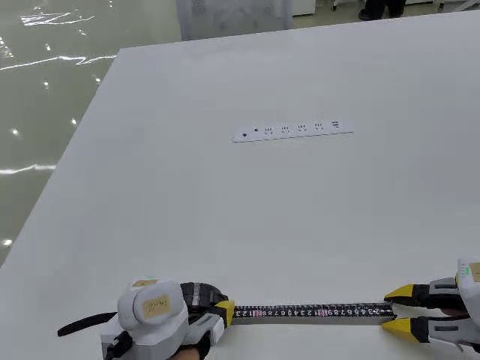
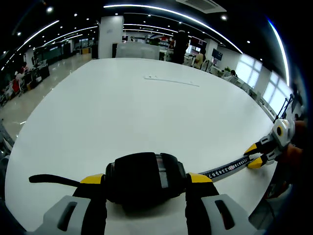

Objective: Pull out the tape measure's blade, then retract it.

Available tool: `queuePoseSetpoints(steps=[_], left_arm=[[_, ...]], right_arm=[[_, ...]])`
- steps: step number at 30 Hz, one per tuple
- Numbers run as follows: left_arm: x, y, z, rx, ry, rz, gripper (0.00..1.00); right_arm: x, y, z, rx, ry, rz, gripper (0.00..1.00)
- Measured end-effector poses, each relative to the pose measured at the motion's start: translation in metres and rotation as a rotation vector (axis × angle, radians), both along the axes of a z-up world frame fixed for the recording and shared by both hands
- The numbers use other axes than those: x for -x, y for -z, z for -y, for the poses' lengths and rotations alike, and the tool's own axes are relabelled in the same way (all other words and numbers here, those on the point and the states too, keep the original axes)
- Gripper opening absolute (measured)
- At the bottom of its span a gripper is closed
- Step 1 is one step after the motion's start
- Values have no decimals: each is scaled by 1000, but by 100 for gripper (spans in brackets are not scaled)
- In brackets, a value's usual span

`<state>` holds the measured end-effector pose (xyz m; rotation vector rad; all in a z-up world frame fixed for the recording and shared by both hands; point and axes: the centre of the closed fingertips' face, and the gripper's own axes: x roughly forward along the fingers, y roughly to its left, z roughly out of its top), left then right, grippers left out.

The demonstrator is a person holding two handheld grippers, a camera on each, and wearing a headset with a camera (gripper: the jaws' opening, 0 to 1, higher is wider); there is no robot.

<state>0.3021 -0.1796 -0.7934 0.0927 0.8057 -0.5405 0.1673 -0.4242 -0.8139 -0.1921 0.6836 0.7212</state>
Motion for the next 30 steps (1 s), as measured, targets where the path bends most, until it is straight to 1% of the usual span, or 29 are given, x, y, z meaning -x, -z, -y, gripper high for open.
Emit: queuePoseSetpoints(steps=[4, 8, 10, 11, 13, 18, 30], left_arm=[[0, 0, 0, -3, 1, 2, 62], [0, 0, 0, -9, 0, 15, 63], [0, 1, 0, -8, 2, 16, 63], [0, 1, 0, -5, -3, 13, 63], [0, 1, 0, -11, 1, 17, 63], [0, 0, -1, 2, -2, 26, 63], [2, -1, -2, 19, -12, 19, 62]], right_arm=[[-2, 1, -1, -5, 1, 6, 16], [-2, 1, -1, 1, 2, 13, 15], [-2, 1, -1, 17, -12, 23, 14], [-2, 1, 0, 19, -9, 23, 14], [-3, 1, 0, 12, -2, 17, 14], [-4, 1, 0, 9, 1, 15, 14], [-4, 1, 0, 8, 3, 9, 15]])
